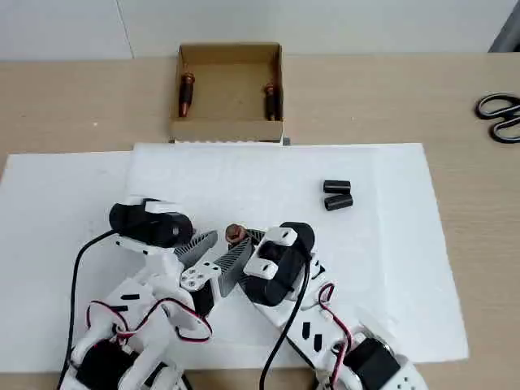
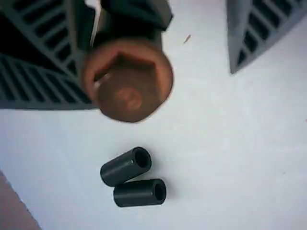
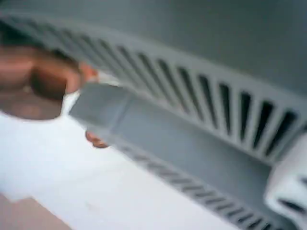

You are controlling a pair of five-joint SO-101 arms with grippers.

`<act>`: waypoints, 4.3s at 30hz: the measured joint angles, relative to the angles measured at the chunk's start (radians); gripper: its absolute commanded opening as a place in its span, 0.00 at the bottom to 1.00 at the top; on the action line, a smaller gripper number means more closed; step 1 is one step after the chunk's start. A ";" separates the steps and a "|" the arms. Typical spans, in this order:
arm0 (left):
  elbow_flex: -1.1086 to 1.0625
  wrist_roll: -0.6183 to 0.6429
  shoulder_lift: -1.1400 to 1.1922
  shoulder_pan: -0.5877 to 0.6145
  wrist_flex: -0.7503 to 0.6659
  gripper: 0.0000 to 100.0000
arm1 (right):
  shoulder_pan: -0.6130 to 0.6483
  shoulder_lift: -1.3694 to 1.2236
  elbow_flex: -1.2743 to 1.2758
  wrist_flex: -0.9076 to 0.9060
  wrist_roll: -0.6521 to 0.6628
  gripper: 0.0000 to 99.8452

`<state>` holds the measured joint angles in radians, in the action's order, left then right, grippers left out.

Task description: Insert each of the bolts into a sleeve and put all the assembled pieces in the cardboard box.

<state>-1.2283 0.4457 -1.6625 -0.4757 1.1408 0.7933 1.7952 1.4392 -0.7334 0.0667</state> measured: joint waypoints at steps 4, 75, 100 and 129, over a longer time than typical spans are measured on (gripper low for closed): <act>0.043 0.000 0.008 0.000 0.008 0.18 | 0.000 0.003 -0.003 0.008 0.000 0.00; -0.451 -0.331 0.009 0.407 -0.404 0.01 | -0.311 0.003 0.012 0.014 0.000 0.00; -0.456 -0.331 0.009 0.407 -0.416 0.01 | -0.311 0.003 0.012 0.057 -0.049 0.00; -0.456 -0.331 0.009 0.407 -0.416 0.01 | -0.311 -0.985 -0.588 0.358 -0.106 0.00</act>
<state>-1.6840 0.1143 -1.6533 -0.0690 0.7250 0.4818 0.8101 0.8516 -0.3759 -0.0391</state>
